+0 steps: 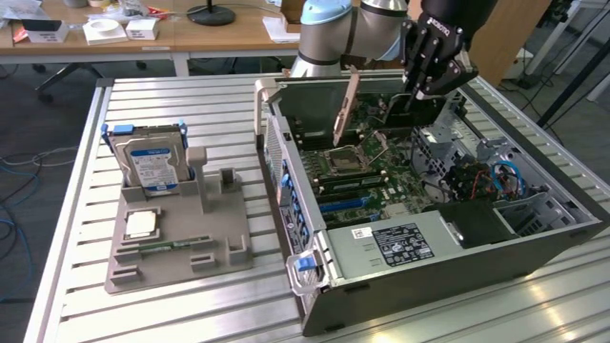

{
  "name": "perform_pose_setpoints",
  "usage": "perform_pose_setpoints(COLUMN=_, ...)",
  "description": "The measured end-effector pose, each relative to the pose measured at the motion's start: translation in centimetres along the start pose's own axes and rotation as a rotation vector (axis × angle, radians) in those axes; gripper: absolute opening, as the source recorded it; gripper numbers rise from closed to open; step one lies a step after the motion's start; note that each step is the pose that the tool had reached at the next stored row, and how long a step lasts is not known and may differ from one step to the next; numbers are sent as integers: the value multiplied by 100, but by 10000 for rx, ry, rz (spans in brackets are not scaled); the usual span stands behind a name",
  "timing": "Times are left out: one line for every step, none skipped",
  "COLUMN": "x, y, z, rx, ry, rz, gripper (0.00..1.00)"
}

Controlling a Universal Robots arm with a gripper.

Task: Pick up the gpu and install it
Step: 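Insert the gpu into the slot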

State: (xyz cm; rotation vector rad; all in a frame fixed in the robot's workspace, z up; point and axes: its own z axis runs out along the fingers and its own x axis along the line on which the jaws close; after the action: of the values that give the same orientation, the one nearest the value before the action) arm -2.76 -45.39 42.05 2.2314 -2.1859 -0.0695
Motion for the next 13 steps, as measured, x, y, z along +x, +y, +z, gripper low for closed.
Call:
perform_pose_setpoints(x=0, y=-1, z=18, rx=0, ry=0, rz=0, gripper=26)
perform_pose_setpoints(x=1, y=-1, z=36, rx=0, ry=1, rz=0, gripper=26)
perform_pose_setpoints(x=1, y=-1, z=55, rx=0, ry=0, rz=0, gripper=26)
perform_pose_setpoints(x=1, y=-1, z=74, rx=0, ry=0, rz=0, gripper=26)
perform_pose_setpoints(x=2, y=-1, z=91, rx=0, ry=0, rz=0, gripper=26)
perform_pose_setpoints(x=2, y=-1, z=109, rx=0, ry=-1, rz=0, gripper=26)
perform_pose_setpoints(x=2, y=-1, z=127, rx=-1, ry=0, rz=0, gripper=26)
perform_pose_setpoints(x=3, y=-1, z=145, rx=0, ry=0, rz=0, gripper=26)
perform_pose_setpoints(x=3, y=0, z=164, rx=0, ry=-1, rz=0, gripper=26)
perform_pose_setpoints(x=3, y=1, z=182, rx=0, ry=1, rz=1, gripper=26)
perform_pose_setpoints(x=4, y=3, z=200, rx=0, ry=1, rz=2, gripper=26)
perform_pose_setpoints(x=4, y=5, z=218, rx=0, ry=0, rz=1, gripper=26)
perform_pose_setpoints(x=4, y=7, z=235, rx=0, ry=0, rz=0, gripper=26)
